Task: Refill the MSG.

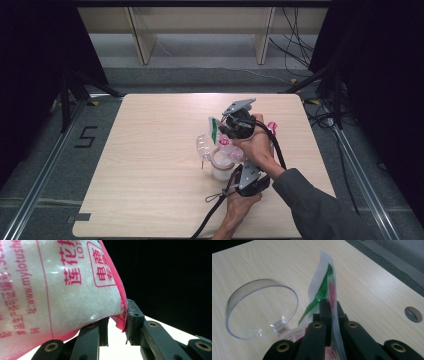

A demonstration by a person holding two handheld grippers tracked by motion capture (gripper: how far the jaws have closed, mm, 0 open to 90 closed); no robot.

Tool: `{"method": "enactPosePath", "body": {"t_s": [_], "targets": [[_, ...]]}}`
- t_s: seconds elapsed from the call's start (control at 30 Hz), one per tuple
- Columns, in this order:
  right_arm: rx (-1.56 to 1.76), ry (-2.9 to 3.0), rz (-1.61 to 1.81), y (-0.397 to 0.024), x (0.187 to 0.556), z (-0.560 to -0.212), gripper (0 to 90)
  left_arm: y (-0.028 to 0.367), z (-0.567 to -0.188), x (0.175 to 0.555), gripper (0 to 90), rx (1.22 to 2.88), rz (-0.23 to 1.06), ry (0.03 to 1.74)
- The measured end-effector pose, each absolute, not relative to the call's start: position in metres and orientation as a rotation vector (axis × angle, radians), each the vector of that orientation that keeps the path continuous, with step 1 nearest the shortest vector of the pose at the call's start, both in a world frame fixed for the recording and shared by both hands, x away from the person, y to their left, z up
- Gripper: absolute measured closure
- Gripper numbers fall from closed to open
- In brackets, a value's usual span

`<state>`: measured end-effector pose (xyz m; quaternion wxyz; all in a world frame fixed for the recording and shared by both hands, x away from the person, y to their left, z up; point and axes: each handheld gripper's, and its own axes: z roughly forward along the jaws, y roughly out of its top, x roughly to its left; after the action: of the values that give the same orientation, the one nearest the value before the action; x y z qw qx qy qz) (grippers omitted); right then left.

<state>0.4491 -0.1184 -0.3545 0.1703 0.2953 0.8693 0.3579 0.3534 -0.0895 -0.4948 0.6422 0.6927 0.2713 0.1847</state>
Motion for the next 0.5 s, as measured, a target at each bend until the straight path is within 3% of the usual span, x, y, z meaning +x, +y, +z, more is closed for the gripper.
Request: {"method": "enactPosePath", "body": {"t_s": [0.5], "targets": [[0.880, 2.472, 1.019, -0.1173, 0.4490, -0.3578, 90.0, -0.0878, -0.4955, 0.3541, 74.9, 1.572, 0.386, 0.618]]}}
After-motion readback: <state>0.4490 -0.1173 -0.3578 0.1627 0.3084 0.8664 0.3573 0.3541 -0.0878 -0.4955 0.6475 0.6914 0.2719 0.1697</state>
